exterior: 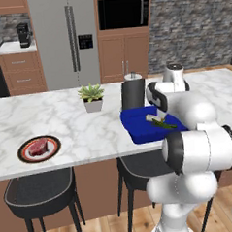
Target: Create a steak meal by picking up the steak and asparagus from the tray and placing them on the plate. Leave the burrito on the tray.
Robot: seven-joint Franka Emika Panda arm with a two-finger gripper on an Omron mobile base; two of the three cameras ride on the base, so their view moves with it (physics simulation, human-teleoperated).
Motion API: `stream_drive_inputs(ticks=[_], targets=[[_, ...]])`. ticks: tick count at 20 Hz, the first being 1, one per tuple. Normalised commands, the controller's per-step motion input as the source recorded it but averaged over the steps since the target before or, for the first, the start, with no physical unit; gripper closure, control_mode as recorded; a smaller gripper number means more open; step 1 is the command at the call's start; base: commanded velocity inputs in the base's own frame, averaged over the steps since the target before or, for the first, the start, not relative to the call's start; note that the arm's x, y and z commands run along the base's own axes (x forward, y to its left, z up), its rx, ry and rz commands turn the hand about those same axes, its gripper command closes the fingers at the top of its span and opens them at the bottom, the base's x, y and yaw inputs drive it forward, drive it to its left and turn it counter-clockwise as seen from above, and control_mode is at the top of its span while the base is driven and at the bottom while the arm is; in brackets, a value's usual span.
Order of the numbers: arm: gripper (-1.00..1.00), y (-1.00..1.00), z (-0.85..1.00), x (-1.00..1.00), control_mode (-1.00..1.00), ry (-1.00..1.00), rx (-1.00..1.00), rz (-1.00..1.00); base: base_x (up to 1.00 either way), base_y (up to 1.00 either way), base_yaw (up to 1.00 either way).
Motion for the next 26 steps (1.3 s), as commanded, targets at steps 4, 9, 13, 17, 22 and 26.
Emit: stream_drive_inputs(ticks=[4, 9, 13, 17, 22, 26], targets=[[-1.00, -0.26, -0.37, 0.35, -1.00, 0.00, 0.00, -0.30, 0.00, 0.00, 0.00], [-1.00, -0.07, -0.38, 0.49, -1.00, 0.00, 0.03, -0.27, 0.00, 0.00, 0.00], [-1.00, 0.00, -0.37, 0.27, -1.00, 0.00, 0.07, -0.21, 0.00, 0.00, 0.00], [-1.00, 0.04, -0.32, 0.07, -1.00, 0.00, 0.08, -0.20, 0.00, 0.00, 0.00], [-1.00, 0.33, -0.32, 0.03, -1.00, 0.00, 0.04, -0.18, 0.00, 0.00, 0.00], [-1.00, 0.43, -0.30, 0.16, -1.00, 0.00, 0.00, -0.16, 0.00, 0.00, 0.00]])
